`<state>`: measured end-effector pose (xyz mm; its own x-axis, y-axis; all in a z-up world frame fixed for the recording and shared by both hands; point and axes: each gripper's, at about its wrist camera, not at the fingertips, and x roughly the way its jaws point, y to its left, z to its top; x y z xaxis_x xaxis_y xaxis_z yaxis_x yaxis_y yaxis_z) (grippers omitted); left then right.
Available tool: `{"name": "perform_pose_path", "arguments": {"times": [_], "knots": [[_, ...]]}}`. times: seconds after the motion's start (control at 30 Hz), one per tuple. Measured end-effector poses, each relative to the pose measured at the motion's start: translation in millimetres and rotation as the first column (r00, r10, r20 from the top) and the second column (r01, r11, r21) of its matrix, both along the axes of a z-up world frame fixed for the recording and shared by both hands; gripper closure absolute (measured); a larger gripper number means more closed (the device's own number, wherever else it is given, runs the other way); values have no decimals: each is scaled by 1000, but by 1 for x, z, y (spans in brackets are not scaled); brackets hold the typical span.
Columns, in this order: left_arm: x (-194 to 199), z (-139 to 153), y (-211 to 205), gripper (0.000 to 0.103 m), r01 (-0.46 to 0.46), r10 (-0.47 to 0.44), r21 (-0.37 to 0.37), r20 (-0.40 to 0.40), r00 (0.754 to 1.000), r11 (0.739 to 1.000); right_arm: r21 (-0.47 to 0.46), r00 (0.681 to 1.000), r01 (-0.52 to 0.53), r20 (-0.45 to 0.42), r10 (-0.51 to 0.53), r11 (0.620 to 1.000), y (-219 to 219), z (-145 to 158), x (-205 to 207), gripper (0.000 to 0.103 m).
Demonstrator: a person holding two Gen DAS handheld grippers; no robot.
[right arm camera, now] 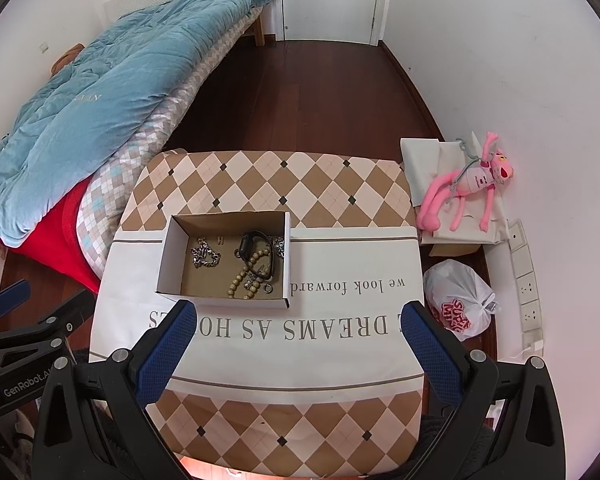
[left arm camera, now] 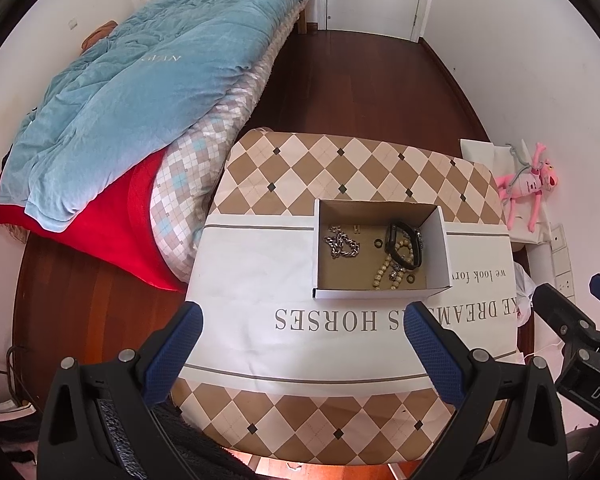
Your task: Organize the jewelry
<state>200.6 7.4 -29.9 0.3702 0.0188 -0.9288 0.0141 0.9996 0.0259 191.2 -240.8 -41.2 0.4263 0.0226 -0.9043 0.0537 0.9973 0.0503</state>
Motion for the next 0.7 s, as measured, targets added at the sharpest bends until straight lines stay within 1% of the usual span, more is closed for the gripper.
{"name": "perform_pose_path", "arguments": {"times": [0.7], "knots": [[0,3,1,0,6,-6,2,11,1000,1000,2,1000,-1,-6,1,1000,-1,-1,-1,0]]}}
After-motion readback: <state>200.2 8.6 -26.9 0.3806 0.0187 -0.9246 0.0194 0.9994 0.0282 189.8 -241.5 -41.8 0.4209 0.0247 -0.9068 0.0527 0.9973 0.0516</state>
